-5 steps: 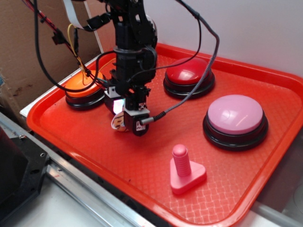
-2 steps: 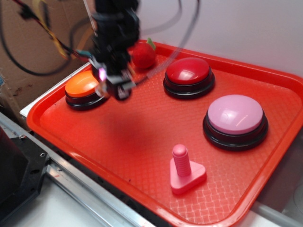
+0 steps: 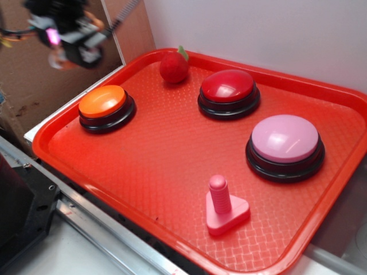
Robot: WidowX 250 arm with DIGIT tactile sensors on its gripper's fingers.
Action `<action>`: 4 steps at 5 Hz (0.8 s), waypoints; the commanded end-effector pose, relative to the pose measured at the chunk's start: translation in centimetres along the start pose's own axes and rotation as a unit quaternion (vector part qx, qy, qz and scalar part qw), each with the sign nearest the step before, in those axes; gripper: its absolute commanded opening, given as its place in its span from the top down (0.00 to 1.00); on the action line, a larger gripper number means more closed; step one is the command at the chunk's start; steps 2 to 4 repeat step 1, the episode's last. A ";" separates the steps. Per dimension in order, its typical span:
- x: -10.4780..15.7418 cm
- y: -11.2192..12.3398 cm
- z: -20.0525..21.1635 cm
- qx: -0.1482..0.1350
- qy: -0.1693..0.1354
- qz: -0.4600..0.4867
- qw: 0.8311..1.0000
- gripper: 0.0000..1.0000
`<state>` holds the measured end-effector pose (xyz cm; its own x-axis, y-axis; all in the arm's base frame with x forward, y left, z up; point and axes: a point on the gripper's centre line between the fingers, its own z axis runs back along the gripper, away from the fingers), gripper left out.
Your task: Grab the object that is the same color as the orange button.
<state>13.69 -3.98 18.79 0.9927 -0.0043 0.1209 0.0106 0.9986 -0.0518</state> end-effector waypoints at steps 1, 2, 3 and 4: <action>-1.8 -2.2 10.6 -0.012 -0.040 -0.028 0.999 1.00; -1.8 -2.2 10.6 -0.012 -0.040 -0.028 0.999 1.00; -1.8 -2.2 10.6 -0.012 -0.040 -0.028 0.999 1.00; -1.8 -2.2 10.6 -0.012 -0.040 -0.028 0.999 1.00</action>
